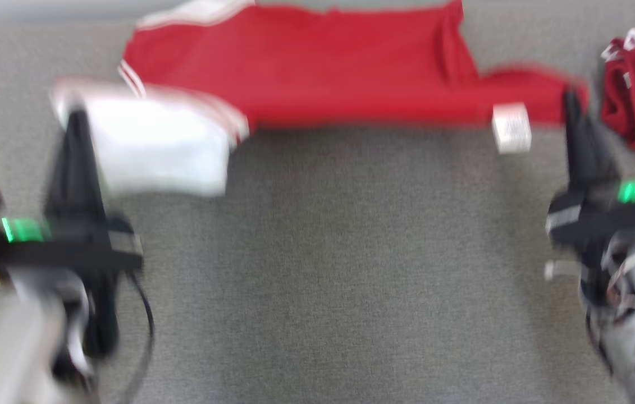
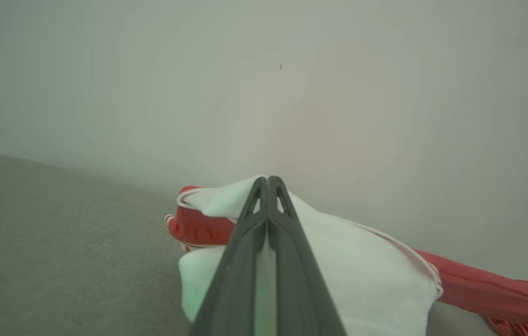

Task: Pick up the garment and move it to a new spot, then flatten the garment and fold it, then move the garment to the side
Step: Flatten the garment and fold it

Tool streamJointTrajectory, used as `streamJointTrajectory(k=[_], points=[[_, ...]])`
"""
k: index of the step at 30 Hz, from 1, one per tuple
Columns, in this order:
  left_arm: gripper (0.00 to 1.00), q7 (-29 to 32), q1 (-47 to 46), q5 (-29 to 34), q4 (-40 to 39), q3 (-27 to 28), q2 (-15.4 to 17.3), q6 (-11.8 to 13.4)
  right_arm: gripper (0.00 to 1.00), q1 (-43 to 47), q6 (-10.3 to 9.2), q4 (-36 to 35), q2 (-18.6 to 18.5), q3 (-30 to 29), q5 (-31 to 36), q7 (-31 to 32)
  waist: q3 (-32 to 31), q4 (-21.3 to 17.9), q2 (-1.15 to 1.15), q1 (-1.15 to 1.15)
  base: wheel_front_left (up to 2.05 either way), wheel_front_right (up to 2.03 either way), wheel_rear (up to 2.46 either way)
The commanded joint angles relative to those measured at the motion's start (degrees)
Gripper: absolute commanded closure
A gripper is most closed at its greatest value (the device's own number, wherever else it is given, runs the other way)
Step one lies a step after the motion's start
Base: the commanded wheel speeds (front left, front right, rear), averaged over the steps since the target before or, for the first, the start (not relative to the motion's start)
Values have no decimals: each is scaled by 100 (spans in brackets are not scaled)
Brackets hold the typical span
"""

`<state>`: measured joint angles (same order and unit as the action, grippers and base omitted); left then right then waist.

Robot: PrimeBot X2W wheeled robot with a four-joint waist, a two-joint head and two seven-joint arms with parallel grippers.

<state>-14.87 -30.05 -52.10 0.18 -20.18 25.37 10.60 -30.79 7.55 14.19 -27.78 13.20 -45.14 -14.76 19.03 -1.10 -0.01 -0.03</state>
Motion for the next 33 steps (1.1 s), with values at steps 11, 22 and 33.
streamJointTrajectory(k=[11, 22, 33], points=[[100, -43, 2828, 188, -686, 554, -805, 209, 100, 2367, -17, -523, 813, -1093, 488, 144, -819, 222, 1, 3, 0, 0, 0], [100, -44, 4024, 453, -152, 749, -1471, -253, 100, 3995, -17, -943, 1552, -1810, 782, 392, -1302, 369, 1, 3, 0, 0, 0], [100, -28, 3823, 703, 16, 678, -1519, -554, 100, 4117, -17, -1348, 1865, -1858, 800, 718, -1339, 169, 1, 3, 0, 0, 0]])
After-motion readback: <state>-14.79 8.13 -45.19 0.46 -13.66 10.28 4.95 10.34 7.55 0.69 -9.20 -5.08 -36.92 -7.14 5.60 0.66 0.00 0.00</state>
